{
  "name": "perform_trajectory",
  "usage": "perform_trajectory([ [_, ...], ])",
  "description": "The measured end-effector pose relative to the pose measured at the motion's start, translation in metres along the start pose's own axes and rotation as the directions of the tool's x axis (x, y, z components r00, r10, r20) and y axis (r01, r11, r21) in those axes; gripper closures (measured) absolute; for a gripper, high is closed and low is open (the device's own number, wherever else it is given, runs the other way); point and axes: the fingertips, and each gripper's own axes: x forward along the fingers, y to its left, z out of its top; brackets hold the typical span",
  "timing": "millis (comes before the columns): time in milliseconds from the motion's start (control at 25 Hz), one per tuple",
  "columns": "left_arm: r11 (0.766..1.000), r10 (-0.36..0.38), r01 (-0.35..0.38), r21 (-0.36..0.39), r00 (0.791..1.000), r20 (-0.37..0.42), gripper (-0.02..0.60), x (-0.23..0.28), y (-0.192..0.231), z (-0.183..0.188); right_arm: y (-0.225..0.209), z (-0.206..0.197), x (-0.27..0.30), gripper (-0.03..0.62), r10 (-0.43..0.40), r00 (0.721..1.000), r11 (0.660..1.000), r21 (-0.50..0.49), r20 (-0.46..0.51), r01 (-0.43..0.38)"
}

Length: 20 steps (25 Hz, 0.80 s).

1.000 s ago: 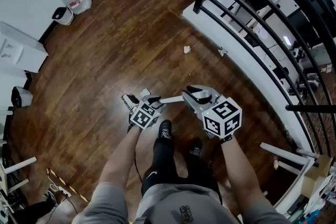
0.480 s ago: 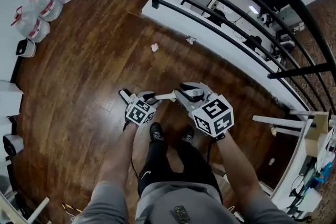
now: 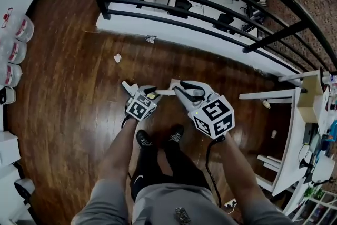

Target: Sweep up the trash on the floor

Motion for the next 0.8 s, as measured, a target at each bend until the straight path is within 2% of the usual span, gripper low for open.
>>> perform_trajectory([
  [160,0.995,-0.034,0.035,0.092,0.999,-0.007,0.434,0.036,-0.036,0.018,-0.035,-0.030,-0.044,0.513,-0.066,0.996,0.995,0.075,0.065,0.061],
  [280,0.983,-0.088,0.091,0.162,0.996,-0.028,0.437,0.063,-0.071,0.057,-0.081,-0.038,-0.090,0.512,-0.128,0.984,0.984,0.143,0.121,0.110],
  [400,0.959,-0.133,0.139,0.247,0.990,-0.039,0.439,0.098,-0.112,0.099,-0.128,-0.051,-0.150,0.511,-0.201,0.965,0.963,0.214,0.170,0.163],
  [600,0.894,-0.237,0.246,0.375,0.969,-0.071,0.442,0.153,-0.198,0.164,-0.189,-0.081,-0.257,0.511,-0.362,0.903,0.901,0.336,0.232,0.274],
  [800,0.804,-0.354,0.359,0.474,0.930,-0.103,0.442,0.196,-0.284,0.213,-0.217,-0.108,-0.345,0.511,-0.506,0.824,0.830,0.403,0.254,0.386],
])
